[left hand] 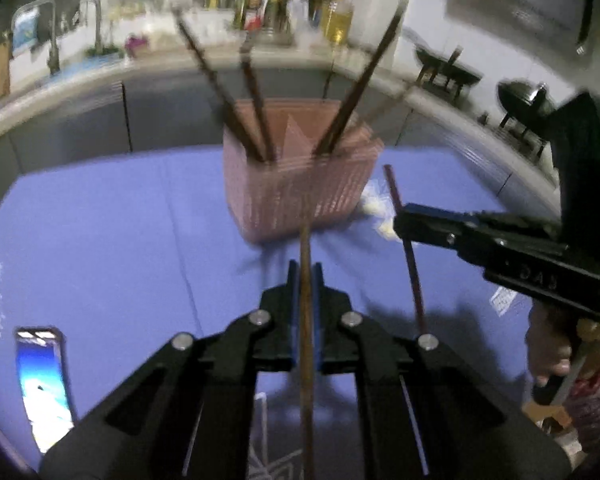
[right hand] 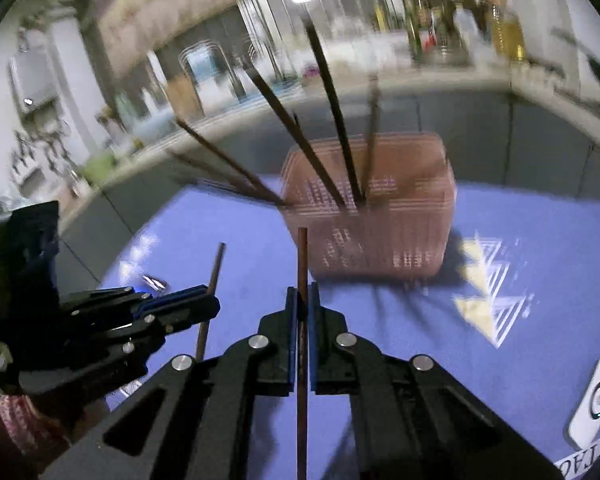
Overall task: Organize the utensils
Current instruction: 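Carry both chopsticks over the pink caddy and open both tools to drop them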
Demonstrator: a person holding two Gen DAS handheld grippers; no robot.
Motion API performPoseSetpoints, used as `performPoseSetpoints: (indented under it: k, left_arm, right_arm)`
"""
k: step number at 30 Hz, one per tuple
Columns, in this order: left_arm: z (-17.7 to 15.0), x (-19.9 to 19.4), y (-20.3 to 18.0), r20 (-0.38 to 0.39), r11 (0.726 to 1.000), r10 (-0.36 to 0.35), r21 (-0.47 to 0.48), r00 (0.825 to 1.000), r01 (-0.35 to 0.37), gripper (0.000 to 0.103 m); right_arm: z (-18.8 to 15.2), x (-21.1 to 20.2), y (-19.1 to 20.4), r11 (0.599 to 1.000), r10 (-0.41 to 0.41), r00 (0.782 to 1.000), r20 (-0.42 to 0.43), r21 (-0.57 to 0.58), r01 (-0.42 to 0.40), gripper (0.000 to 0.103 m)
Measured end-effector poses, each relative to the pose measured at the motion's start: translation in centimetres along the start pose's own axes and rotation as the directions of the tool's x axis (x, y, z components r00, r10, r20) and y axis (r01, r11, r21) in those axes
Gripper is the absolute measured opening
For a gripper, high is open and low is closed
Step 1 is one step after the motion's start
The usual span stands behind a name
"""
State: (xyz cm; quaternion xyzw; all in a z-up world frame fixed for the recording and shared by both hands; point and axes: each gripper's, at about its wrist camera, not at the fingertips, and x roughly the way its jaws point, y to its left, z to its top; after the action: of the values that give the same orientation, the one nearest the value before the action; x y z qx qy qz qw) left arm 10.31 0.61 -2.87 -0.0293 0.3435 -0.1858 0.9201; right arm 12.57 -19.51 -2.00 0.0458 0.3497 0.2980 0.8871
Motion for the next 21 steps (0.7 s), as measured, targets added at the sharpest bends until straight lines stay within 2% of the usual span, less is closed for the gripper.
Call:
performPoseSetpoints:
  k: [3, 6, 10, 12, 14, 18, 21]
  left_arm:
    - [0.8, -3.1, -0.7, 0.078, 1.0, -0.006, 0.023, 0.997, 0.004, 0.005]
    - [1.2, -4.8, -1.0, 0.116, 0.999, -0.016, 0.033, 0.993, 0.013, 0.005]
    - [1.5, -4.5, -1.6, 0.121, 0.998, 0.002, 0.059, 0.993, -0.009, 0.005]
    - [1.9, -4.5, -1.4, 0.11, 0.999, -0.01, 0.054, 0.994, 0.005, 0.005]
    - [2.8, -5.3, -1.6, 0.136, 0.998, -0.012, 0.064, 0.991, 0.003, 0.005]
    - [6.8, -7.6, -1.9, 0.212, 0.998, -0.024, 0.063, 0.977, 0.011, 0.005]
    - [11.0, -9.2, -2.7, 0.295, 0.996, 0.002, 0.08, 0.955, -0.027, 0.005]
  right_arm:
    - [0.3, -3.4, 1.6, 0.999, 0.003, 0.994, 0.108, -0.033, 0.0, 0.005]
    - [0.6, -5.0, 2.7, 0.998, -0.008, 0.985, 0.171, -0.059, 0.018, 0.005]
    - [1.1, -4.8, 2.9, 0.997, -0.024, 0.982, 0.185, -0.071, 0.038, 0.005]
    - [1.3, -4.8, 3.0, 0.997, -0.02, 0.982, 0.19, -0.072, 0.034, 0.005]
    - [2.1, -5.4, 3.5, 0.996, -0.022, 0.976, 0.217, -0.082, 0.041, 0.005]
    - [5.6, -6.4, 4.4, 0.994, -0.025, 0.947, 0.319, -0.097, 0.059, 0.005]
    - [8.9, -6.3, 5.1, 0.991, -0.055, 0.906, 0.419, -0.088, 0.1, 0.005]
